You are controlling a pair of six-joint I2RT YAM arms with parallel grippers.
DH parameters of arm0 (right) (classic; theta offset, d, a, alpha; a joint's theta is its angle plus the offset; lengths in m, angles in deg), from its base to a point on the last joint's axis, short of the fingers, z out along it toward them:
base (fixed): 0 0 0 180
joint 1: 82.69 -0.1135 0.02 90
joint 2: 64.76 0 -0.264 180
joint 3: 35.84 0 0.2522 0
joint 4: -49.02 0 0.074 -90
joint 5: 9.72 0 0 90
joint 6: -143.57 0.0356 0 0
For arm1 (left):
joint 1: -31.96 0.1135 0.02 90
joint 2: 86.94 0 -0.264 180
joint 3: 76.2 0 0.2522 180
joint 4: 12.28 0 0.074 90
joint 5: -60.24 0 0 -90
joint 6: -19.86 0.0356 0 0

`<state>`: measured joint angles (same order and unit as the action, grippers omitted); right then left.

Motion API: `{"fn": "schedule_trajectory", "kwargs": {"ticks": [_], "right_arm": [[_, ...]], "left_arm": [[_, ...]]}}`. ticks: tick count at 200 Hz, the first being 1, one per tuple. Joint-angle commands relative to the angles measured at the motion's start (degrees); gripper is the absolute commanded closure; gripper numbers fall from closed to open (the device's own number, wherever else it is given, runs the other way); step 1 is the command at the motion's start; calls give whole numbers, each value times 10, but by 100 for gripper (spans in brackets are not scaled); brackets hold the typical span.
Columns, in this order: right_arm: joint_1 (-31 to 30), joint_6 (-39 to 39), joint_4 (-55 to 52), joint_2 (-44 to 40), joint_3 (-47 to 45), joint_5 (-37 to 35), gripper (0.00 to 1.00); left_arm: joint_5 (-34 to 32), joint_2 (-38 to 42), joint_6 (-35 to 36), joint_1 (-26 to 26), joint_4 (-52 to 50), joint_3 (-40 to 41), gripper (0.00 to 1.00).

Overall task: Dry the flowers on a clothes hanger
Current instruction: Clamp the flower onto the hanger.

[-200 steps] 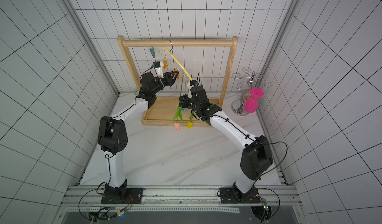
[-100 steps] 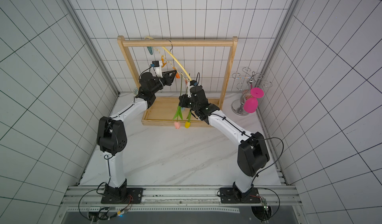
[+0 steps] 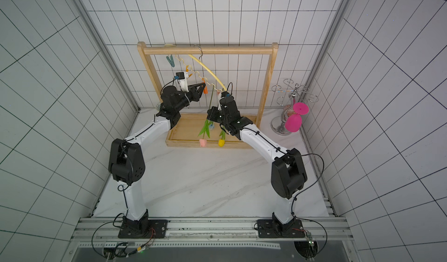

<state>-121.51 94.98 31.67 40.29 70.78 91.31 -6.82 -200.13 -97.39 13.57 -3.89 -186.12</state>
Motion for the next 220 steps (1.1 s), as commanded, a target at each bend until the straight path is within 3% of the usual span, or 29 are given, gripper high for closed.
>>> {"fn": "schedule_trajectory", "kwargs": {"ticks": [1, 25, 57, 100, 172, 188, 203, 220], "right_arm": [[9, 30, 10, 27, 59, 31, 100], [10, 37, 14, 41, 79, 56, 100], [15, 42, 96, 24, 28, 101, 100], [18, 50, 167, -8, -35, 88, 100], [20, 50, 147, -4, -22, 90, 100], [20, 48, 143, -3, -17, 94, 100], [20, 45, 135, -4, -13, 95, 100], [20, 41, 128, -5, -13, 94, 100]], "left_arm": [[19, 20, -4, -8, -1, 20, 75], [22, 26, -3, -7, -2, 29, 74], [23, 29, 5, -6, -1, 38, 74], [25, 24, 4, -4, 0, 38, 74], [25, 25, 5, -3, -1, 41, 73], [26, 25, 4, -3, -2, 41, 66], [27, 27, 5, -3, -2, 42, 52], [27, 28, 5, -3, -2, 44, 46]]}}
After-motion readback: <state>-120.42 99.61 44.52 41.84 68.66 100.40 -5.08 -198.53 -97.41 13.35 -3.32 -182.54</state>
